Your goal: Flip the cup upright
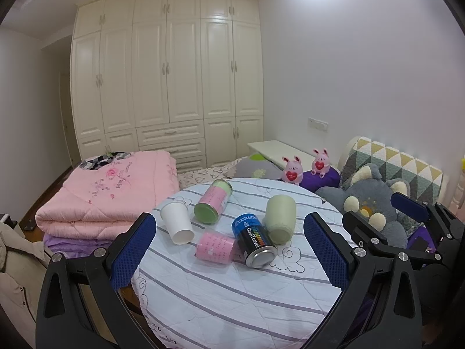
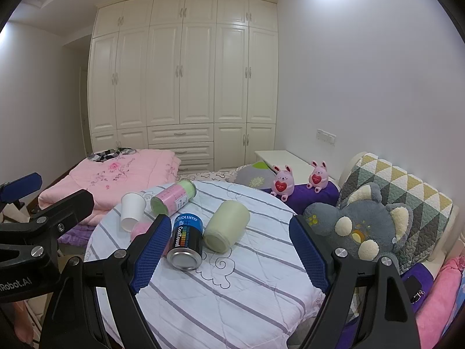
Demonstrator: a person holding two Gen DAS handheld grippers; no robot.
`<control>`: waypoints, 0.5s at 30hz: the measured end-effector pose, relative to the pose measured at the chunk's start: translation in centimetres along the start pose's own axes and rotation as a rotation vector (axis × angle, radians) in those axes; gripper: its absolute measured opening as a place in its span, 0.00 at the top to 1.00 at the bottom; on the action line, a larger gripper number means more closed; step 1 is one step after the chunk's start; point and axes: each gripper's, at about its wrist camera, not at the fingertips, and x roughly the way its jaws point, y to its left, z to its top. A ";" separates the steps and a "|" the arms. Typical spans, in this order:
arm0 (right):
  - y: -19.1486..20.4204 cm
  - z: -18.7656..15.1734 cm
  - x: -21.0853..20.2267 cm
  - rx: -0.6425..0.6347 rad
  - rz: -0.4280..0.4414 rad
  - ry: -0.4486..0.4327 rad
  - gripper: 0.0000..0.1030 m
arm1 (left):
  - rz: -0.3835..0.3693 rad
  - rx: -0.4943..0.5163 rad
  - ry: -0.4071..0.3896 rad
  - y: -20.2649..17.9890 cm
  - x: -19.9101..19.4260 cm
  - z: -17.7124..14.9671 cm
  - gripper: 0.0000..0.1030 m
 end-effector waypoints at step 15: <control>0.5 0.1 0.6 -0.011 0.002 0.003 0.18 | -0.002 -0.007 0.001 0.2 0.3 0.0 0.00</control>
